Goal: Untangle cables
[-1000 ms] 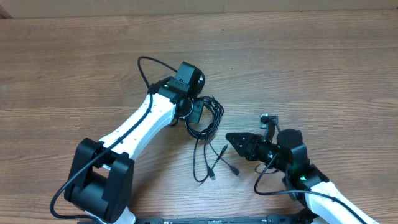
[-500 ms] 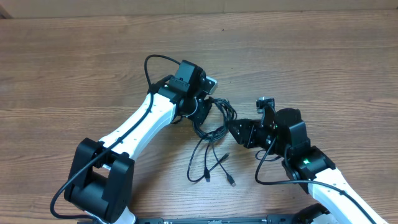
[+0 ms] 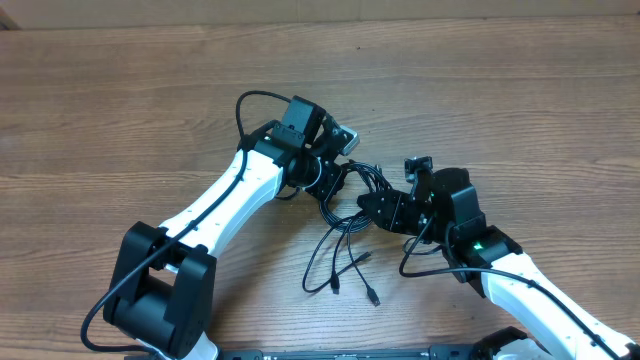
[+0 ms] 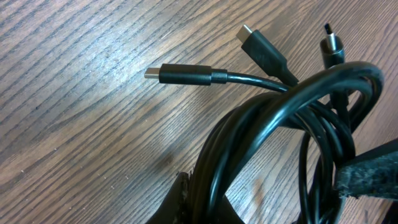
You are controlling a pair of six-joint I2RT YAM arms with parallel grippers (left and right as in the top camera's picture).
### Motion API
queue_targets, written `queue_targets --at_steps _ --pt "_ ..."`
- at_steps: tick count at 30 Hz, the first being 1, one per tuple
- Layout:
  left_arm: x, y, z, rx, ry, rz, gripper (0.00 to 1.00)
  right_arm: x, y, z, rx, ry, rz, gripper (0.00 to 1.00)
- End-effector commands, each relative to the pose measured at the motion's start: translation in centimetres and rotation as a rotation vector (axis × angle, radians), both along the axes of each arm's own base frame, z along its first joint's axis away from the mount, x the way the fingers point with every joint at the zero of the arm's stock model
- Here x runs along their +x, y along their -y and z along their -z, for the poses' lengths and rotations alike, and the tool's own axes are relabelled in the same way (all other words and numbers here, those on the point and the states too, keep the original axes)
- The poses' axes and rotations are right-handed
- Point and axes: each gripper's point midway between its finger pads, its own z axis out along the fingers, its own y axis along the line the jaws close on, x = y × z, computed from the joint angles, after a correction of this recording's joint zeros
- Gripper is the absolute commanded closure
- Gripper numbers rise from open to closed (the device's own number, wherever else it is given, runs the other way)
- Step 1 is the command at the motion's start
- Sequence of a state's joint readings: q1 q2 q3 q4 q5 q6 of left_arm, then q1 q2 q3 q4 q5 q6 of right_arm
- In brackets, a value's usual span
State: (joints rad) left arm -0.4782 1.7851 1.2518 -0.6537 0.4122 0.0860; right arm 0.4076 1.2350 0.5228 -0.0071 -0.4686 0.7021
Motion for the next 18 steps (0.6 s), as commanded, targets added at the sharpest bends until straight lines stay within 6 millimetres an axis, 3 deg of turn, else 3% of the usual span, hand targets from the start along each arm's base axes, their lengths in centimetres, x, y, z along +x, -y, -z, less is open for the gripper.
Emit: queue_targets --at_steps 1,7,15,18 --pt "0.0 0.6 -0.4 -0.018 0.015 0.036 0.95 0.3 -0.3 -0.7 0.029 -0.007 0.006 0.70" --pt "0.4 0.0 -0.1 0.021 0.034 0.018 0.96 0.8 0.0 -3.3 0.084 0.021 -0.005 0.66" --pt "0.4 0.0 -0.1 0.020 0.037 0.024 0.96 0.4 2.1 -0.9 0.003 -0.079 0.076 0.66" --pt "0.9 -0.1 -0.2 0.020 0.034 -0.025 0.96 0.1 1.7 -1.1 0.020 -0.089 0.053 0.66"
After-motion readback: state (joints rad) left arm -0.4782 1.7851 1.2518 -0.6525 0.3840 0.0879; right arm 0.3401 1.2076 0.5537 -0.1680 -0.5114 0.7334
